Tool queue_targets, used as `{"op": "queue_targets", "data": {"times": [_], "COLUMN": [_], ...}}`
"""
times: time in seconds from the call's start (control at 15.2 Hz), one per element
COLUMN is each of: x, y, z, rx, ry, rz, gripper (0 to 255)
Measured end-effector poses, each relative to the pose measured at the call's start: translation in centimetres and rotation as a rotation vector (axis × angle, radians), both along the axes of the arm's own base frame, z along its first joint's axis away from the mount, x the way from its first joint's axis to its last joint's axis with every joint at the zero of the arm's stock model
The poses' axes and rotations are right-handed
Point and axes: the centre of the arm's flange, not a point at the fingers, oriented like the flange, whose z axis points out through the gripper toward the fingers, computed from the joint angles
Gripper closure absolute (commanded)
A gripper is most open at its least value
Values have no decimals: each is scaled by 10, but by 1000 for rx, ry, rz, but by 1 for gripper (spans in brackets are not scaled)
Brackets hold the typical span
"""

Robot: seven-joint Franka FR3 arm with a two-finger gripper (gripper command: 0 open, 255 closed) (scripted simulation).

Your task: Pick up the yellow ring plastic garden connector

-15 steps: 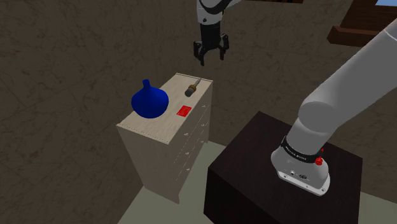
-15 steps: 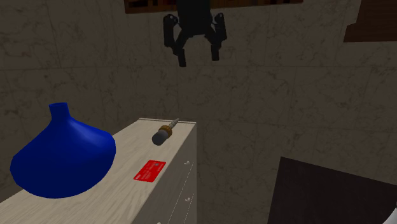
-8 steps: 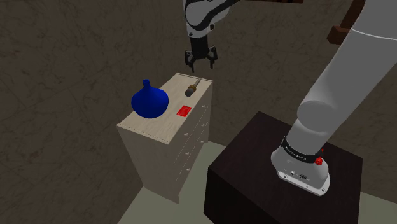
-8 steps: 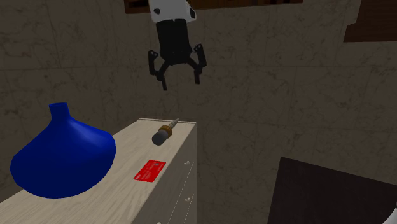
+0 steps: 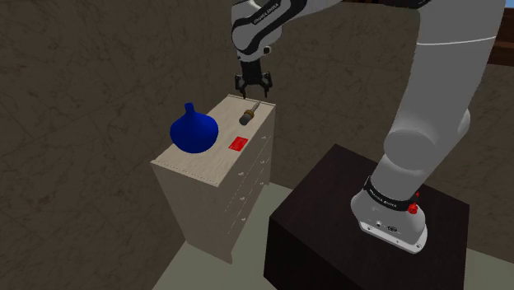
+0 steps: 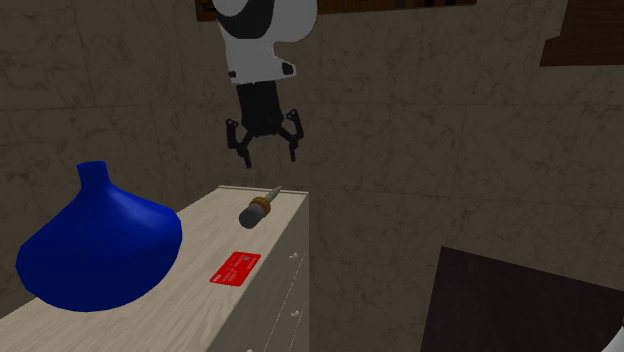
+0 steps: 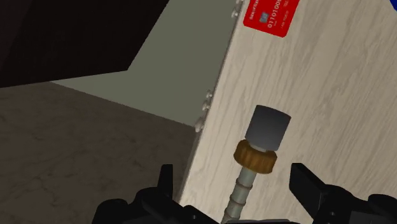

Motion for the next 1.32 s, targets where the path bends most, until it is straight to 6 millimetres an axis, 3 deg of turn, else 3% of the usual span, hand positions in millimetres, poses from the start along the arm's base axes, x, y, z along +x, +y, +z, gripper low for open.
{"op": "queue_targets", "data": {"times": [0.46,0.73,1.06,1.12,1.32], "x": [59,66,68,67,67], "y": [-51,-63,-63,-63,-64], "z": [-57,-83,-108,-111,-112], "rx": [2,1,1,1,1], "ry": [1,1,1,1,0], "rz": [-226,-273,-276,-276,-276], "gripper": [0,0,0,255,255]}}
